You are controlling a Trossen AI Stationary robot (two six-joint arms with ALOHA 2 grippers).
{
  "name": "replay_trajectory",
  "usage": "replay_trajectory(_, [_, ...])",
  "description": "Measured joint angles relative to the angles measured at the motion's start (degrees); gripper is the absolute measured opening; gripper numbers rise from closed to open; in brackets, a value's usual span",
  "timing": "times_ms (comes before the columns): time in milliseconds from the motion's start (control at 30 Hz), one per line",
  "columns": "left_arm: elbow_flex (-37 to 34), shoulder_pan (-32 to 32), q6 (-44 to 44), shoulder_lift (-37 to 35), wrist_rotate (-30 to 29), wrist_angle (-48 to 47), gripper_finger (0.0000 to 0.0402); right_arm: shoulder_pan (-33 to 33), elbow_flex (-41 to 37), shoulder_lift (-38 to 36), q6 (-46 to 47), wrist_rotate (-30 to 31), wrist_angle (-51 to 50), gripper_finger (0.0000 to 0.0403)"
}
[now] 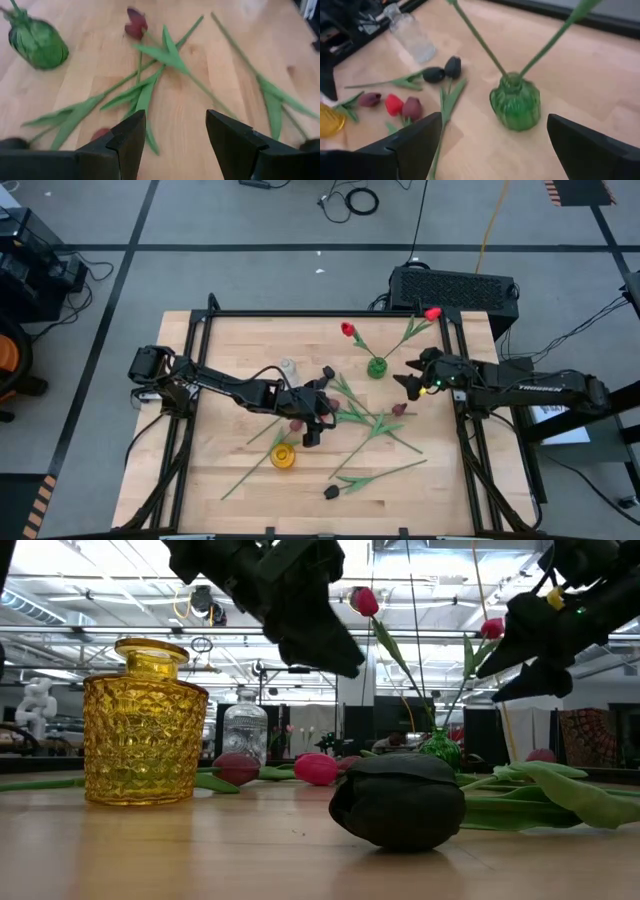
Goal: Sort flowers into vase by color
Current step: Put the red tulip into the green vase
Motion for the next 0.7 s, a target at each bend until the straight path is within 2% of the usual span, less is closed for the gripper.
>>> replay_trajectory(233, [0.0, 0.0, 0.1, 0.0, -4.4, -4.4, 0.0215, 2.0, 0.0, 0.0, 3.2, -1.4, -4.2, 0.0352])
replay_trajectory(400, [0.0, 0.0, 0.6, 0.0, -10.3, -4.4, 0.0215, 4.6, 0.0, 0.0, 7.3, -1.4, -7.9, 0.0352])
replay_trajectory(533, [0.0, 0.0, 2.8, 0.0, -10.0, -4.3, 0.0215, 9.4, 0.0, 0.3, 12.3, -1.5, -12.5, 0.0352])
replay_trajectory(700, [0.0, -0.1, 2.6, 1.7, -7.9, -4.4, 0.0215, 16.0, 0.0, 0.3, 17.0, -1.3, -11.9, 0.0352])
